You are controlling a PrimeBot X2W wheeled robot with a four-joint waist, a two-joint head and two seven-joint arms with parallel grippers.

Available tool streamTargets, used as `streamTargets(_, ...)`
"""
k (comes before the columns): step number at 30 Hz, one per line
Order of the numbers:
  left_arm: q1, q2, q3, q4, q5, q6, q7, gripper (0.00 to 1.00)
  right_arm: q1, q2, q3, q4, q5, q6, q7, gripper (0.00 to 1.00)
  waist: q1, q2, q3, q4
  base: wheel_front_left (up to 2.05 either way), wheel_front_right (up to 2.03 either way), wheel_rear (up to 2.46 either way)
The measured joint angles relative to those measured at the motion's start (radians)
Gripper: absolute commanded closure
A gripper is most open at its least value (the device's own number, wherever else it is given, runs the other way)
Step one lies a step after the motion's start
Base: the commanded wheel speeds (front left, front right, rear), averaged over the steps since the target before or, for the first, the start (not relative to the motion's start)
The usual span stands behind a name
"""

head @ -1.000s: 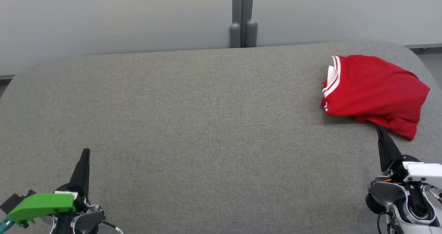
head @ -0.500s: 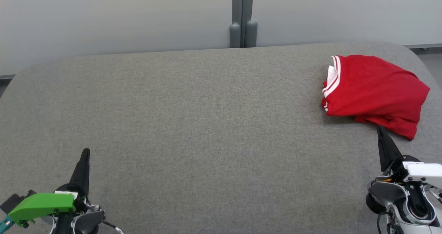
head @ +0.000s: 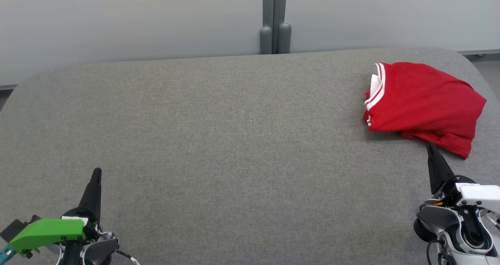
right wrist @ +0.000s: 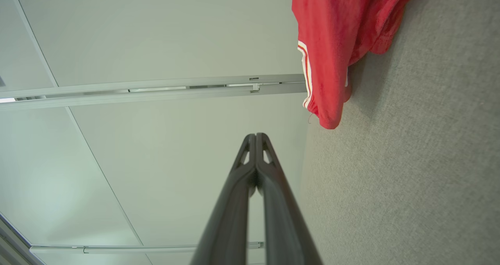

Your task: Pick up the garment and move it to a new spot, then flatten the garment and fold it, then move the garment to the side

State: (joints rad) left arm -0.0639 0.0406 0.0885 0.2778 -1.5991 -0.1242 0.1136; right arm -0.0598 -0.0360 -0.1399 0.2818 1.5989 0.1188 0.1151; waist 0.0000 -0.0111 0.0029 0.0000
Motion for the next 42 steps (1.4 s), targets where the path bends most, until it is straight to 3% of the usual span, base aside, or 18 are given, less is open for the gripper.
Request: streamTargets(42,0.000,0.000,0.000,0.000,0.000,0.000,0.000,1.00,0.000,0.000,0.000,-0.001,0.000,0.000,0.000,1.00,0.0000,0.0000,0.000,0.000,0.00,0.00,0.00)
